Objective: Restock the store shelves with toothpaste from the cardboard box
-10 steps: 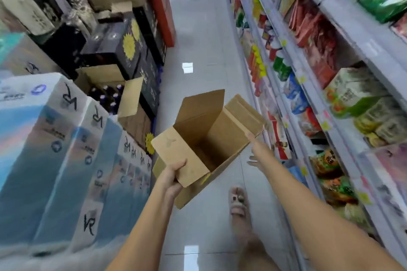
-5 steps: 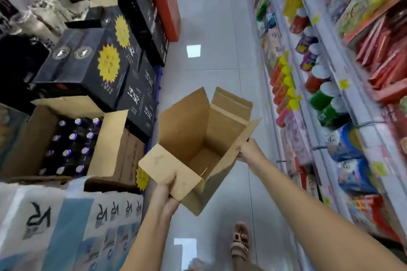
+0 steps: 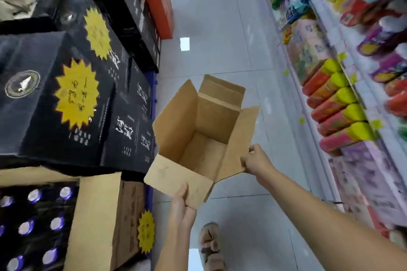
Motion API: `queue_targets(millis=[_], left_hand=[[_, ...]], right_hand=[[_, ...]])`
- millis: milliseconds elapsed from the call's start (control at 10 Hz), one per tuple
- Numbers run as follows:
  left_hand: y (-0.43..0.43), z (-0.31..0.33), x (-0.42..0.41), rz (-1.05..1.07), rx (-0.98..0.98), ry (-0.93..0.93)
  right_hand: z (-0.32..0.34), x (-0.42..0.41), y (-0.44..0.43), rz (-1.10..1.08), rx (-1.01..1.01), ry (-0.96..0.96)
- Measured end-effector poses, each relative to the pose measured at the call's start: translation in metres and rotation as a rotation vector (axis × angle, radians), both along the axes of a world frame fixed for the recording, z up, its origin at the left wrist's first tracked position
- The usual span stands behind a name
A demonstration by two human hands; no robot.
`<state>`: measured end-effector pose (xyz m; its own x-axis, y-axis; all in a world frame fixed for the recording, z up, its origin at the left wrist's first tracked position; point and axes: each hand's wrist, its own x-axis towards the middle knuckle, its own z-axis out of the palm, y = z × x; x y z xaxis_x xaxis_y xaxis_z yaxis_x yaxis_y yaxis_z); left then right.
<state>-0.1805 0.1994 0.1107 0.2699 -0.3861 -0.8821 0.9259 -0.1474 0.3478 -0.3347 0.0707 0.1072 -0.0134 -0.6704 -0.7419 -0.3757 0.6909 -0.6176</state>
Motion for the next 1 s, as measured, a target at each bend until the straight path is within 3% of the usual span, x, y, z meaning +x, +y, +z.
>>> queue_targets(millis=[300,400,800,1000], left_hand=[[0.004,-0.113,0.075,-0.19,0.272,0.04],[0.008,-0.136,0.082,-0.153,0.312,-0.021],[0.011,-0.158,0.11,0.026,0.334,-0.061],[0.0,-0.133,0.096,-0.144,0.36,-0.09]], right_hand=[[-0.093,0.093,-0.024,0.083,0.088,0.033],[-0.113,0.108,-0.02,0.105,0.118,0.064],[-0.137,0.173,-0.006,0.187,0.024,0.074],[-0.123,0.18,-0.008,0.27,0.032,0.042]])
